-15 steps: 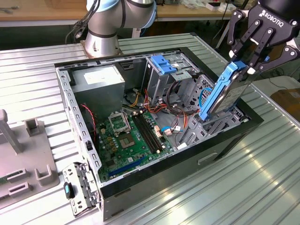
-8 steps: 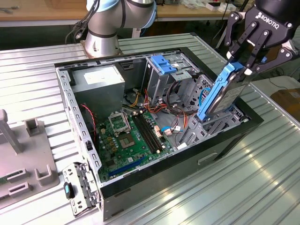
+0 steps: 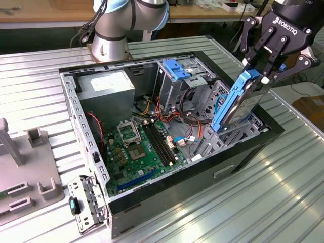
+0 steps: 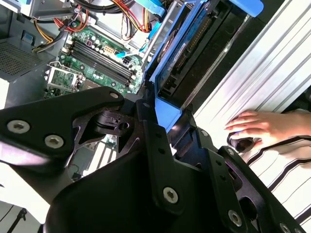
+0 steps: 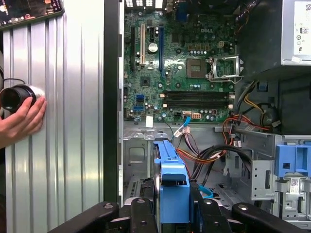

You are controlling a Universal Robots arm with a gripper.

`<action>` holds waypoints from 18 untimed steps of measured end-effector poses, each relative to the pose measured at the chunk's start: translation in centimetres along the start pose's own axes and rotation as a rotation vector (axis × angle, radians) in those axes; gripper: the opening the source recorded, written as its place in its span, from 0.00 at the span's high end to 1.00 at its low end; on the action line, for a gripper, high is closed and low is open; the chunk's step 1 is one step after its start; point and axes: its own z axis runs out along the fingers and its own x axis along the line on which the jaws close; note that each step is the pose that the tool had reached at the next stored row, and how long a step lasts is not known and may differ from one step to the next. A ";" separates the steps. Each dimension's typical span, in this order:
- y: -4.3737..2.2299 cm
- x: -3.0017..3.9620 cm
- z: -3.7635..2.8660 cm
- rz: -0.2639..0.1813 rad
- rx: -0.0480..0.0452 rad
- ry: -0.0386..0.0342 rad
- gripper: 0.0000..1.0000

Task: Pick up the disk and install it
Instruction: 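Insert the disk into the insertion slot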

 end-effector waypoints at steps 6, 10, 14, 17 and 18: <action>0.03 0.02 1.00 0.009 0.0001 0.0011 0.64; 0.04 0.04 2.43 0.013 0.0002 0.0015 0.64; 0.06 0.07 3.94 0.016 0.0003 0.0015 0.64; 0.08 0.08 4.96 0.018 0.0003 0.0016 0.64; 0.09 0.09 5.21 0.019 0.0003 0.0017 0.64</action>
